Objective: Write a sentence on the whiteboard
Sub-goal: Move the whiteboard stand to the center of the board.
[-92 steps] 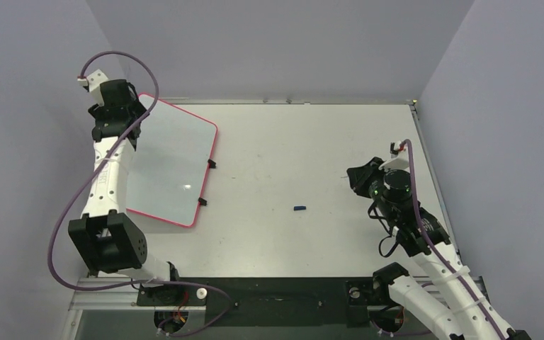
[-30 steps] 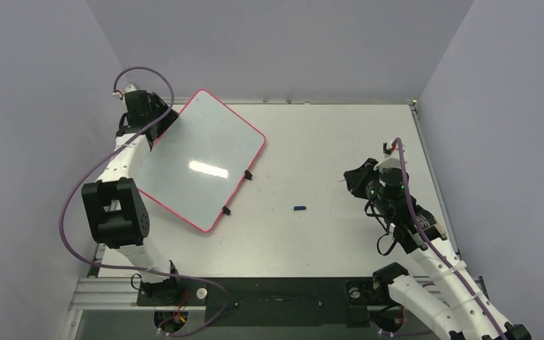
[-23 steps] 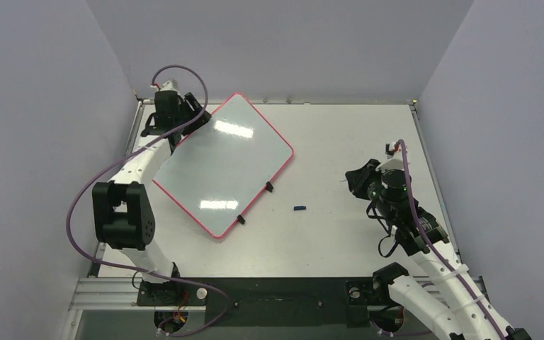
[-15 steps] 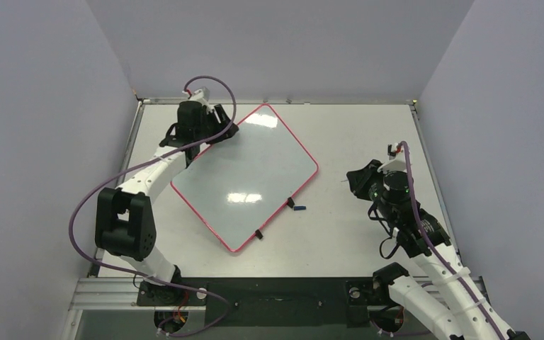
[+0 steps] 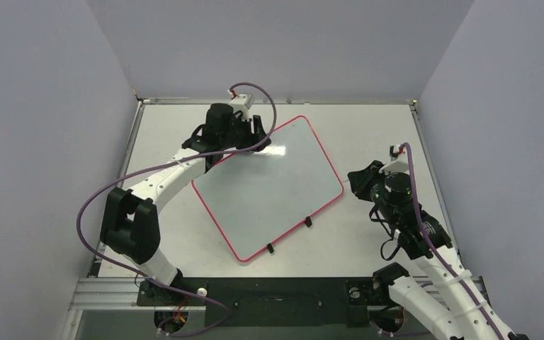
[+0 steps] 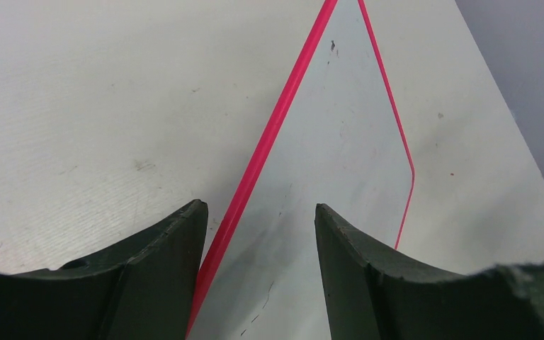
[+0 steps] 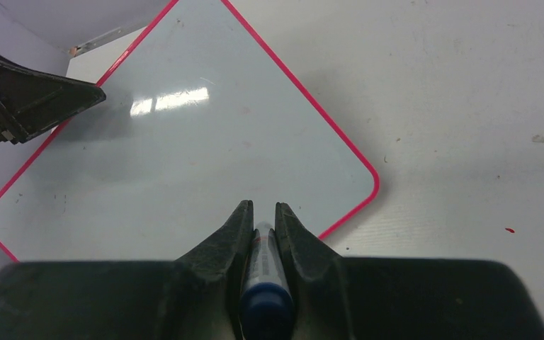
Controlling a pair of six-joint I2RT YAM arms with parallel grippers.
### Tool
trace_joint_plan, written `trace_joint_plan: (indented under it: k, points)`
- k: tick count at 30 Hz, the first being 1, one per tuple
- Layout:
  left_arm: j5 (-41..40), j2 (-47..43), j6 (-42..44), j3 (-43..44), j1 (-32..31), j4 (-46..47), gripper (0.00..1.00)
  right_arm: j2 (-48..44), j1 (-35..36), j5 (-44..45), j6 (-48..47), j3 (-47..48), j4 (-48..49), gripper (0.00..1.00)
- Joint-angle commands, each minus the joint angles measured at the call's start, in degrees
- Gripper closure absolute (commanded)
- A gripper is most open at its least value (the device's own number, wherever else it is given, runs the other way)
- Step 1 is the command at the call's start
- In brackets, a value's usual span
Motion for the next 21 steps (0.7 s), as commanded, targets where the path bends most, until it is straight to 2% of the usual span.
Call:
trace_joint_plan:
  k: [1,12,16,21]
  points:
    - [5.7,2.1,5.7,5.5,-4.4,-3.1,0.46,-0.9,-0.3,1.8,0.3,-0.2,0.1,1.00]
    - [7.2,3.4,11.1,11.1,-7.3,-6.9,0.46,-1.2,-0.4,3.0,-0.6,1.2,-1.2,1.00]
    - [5.5,1.1,12.9,12.2,-7.3,-10.5,0.43,-1.3,-0.3,3.3,-0.7,1.3,-1.2,1.00]
    - [4.0,-2.7,13.3,11.4,-6.6,-10.8,0.39,-1.2,-0.4,3.5,-0.7,1.7,-1.2,1.00]
